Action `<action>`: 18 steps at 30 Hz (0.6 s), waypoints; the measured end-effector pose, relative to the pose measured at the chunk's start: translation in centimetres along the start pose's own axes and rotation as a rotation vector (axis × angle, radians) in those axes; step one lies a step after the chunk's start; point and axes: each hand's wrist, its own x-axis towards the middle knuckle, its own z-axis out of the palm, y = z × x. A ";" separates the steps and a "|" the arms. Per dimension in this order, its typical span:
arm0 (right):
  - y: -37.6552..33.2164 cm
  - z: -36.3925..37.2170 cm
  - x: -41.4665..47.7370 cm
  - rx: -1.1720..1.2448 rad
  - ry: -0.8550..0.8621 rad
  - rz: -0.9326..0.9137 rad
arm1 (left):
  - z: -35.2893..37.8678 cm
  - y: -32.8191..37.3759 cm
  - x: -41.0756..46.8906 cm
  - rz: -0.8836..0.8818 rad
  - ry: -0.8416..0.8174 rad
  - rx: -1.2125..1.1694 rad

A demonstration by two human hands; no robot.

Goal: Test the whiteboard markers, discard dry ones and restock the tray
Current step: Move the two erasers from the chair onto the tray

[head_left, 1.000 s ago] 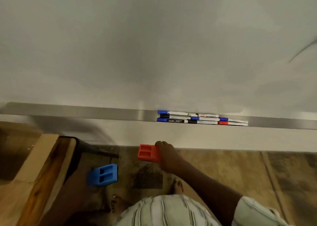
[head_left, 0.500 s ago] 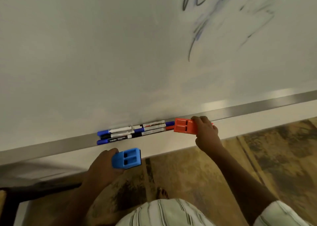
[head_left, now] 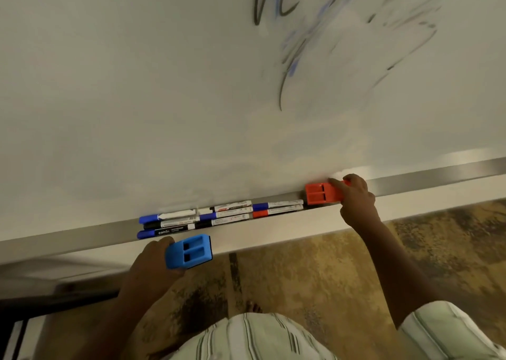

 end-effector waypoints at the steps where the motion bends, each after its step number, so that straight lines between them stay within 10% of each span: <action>1: 0.2 0.3 0.2 -0.020 -0.009 -0.018 | -0.1 -0.1 0.1 -0.019 -0.009 0.012; 18: 2.3 4.5 2.1 0.125 0.103 -0.068 | -5.9 -3.5 0.3 -0.210 0.363 0.007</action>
